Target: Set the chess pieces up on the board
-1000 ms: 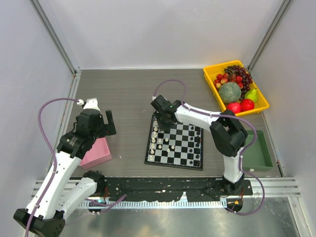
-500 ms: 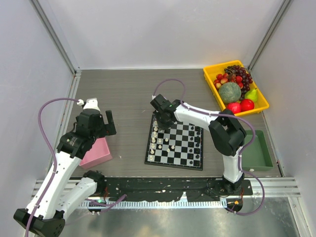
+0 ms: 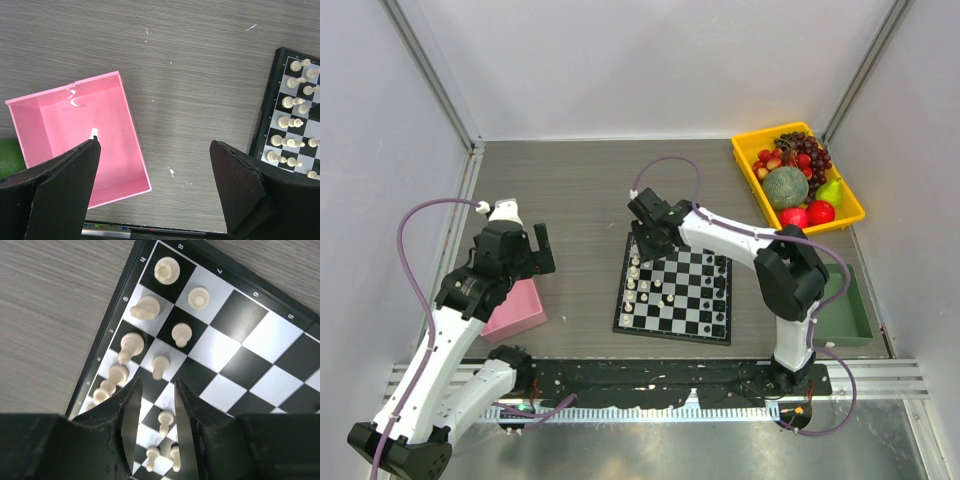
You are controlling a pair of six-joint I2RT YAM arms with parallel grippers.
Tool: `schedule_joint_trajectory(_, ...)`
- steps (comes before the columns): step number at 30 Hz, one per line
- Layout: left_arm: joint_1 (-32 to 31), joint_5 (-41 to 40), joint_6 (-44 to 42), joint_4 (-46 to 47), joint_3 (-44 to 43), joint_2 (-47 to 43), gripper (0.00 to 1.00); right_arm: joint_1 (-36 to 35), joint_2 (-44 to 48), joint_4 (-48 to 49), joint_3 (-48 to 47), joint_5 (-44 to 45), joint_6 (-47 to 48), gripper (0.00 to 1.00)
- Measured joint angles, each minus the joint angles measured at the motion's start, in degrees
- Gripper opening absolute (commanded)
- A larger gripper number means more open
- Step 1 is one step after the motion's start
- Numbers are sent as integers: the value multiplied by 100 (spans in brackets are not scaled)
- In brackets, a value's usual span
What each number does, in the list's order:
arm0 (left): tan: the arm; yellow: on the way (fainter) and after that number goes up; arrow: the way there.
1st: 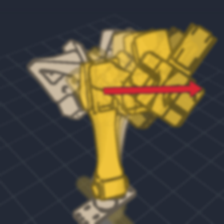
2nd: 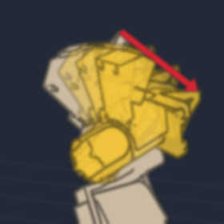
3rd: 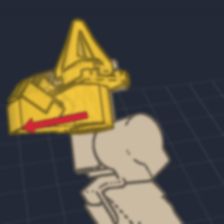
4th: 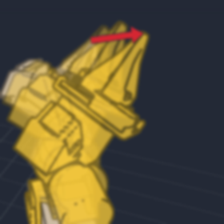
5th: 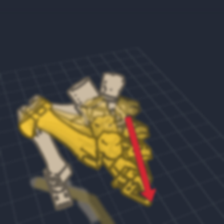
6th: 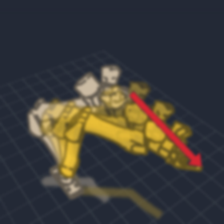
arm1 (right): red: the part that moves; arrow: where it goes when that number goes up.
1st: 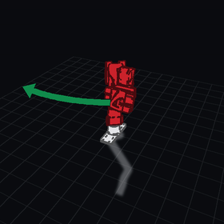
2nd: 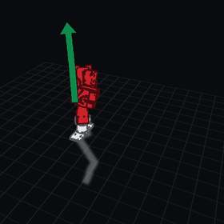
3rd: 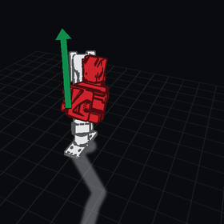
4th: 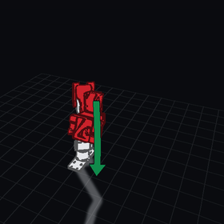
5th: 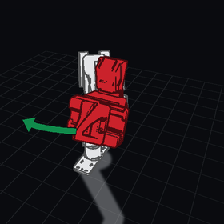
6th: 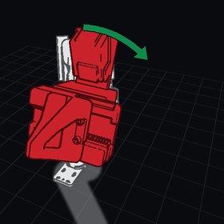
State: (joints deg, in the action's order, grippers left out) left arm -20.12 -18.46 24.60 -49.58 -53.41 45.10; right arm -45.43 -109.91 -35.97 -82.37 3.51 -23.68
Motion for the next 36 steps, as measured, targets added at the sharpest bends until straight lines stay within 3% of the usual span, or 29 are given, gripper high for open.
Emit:
schedule_joint_trajectory(9, 0, 4, 2, 2, 0, 0, 99, -11, 1051, 4, 721, 17, -44, 36)
schedule_joint_trajectory(17, 0, 31, 4, 2, 0, 0, 99, -149, 1080, -4, 1211, -20, -79, 34)
schedule_joint_trajectory(36, 0, 50, 4, 4, 0, 28, 99, -251, 911, 48, 1211, -50, -90, 26)
